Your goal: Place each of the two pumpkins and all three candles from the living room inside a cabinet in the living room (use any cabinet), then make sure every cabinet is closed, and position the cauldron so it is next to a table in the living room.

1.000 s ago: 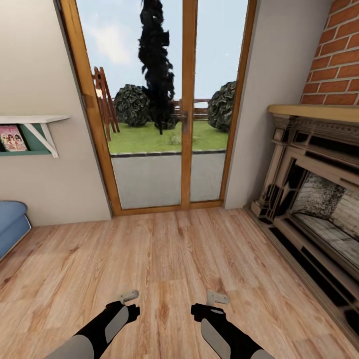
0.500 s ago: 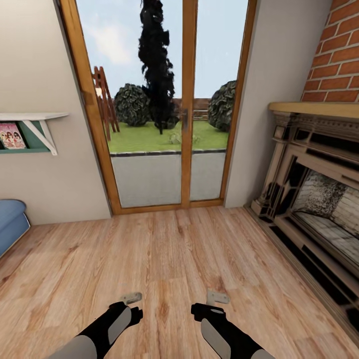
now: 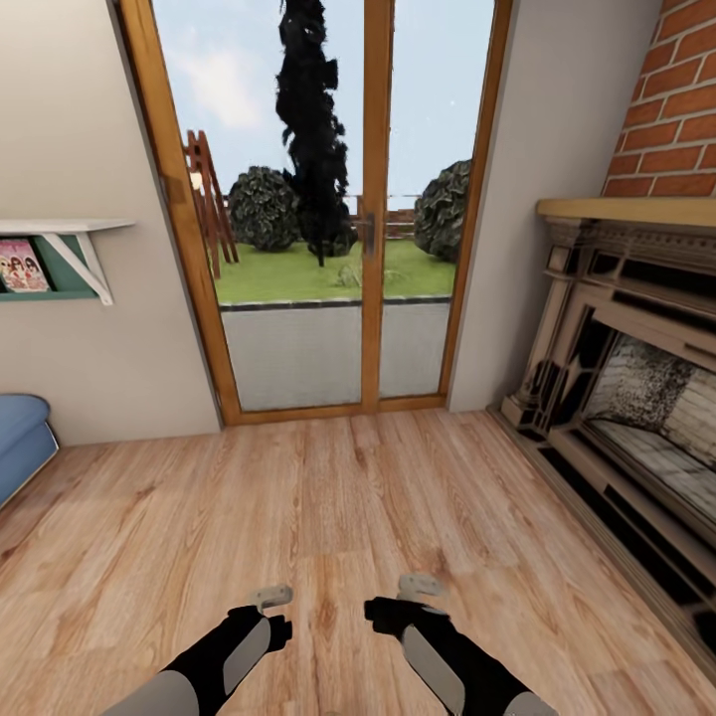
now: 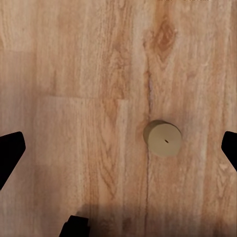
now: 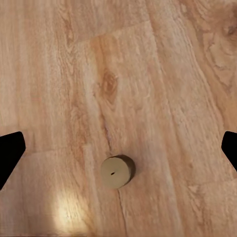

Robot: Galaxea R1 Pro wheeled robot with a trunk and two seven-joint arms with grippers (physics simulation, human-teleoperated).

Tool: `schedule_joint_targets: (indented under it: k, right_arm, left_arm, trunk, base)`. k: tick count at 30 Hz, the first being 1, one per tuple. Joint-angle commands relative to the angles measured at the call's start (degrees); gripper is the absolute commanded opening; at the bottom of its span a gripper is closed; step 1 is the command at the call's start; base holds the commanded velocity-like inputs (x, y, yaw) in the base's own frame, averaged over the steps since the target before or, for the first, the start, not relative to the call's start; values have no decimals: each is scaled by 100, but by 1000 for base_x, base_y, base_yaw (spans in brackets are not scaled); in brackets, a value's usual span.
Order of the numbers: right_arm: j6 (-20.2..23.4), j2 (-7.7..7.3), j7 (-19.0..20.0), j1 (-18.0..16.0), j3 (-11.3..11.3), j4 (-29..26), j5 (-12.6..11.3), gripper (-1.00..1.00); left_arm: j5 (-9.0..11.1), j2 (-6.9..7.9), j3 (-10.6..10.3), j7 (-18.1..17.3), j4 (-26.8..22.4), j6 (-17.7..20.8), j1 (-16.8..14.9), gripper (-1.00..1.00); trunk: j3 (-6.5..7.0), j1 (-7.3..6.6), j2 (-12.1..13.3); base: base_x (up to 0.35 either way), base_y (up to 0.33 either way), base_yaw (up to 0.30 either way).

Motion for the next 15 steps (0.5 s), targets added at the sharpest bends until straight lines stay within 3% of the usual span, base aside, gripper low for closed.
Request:
schedule_joint_targets:
  k: [1,4,7,10,13,15]
  right_arm:
    - [171,-13,-15,-6,15,-140,-46,100]
    - [1149,-97,-12,-7,-218,-782,-52,100]
    - [2080,-210,-33,-7,-1037,-1485,-42,100]
    - [2619,-247,-32,-7,-1786,-1776,29,100]
    - [2782,-269,-37,-6,-2060,-1854,54,100]
    - [2824,-292,-39,-6,-2126,-1865,63,100]
  left_arm:
    - [54,3,-49,47,-11,8,-5,100]
    - [54,3,-50,45,-11,-8,-5,100]
    - [53,3,-51,46,-11,-18,-5,100]
    - [49,2,-53,46,-11,-23,-5,100]
    - [46,3,-51,48,-11,-31,-5,100]
    - [46,3,-51,49,-11,-33,-5,100]
  trunk:
    - [-24,23,-45]
    - [-78,88,-165]
    - [-132,154,-286]
    - [-186,220,-406]
    - [-240,286,-526]
    - [-276,330,-607]
  base:
    - [0,0,0]
    - [0,0,0]
    - [0,0,0]
    - [0,0,0]
    - [0,0,0]
    - [0,0,0]
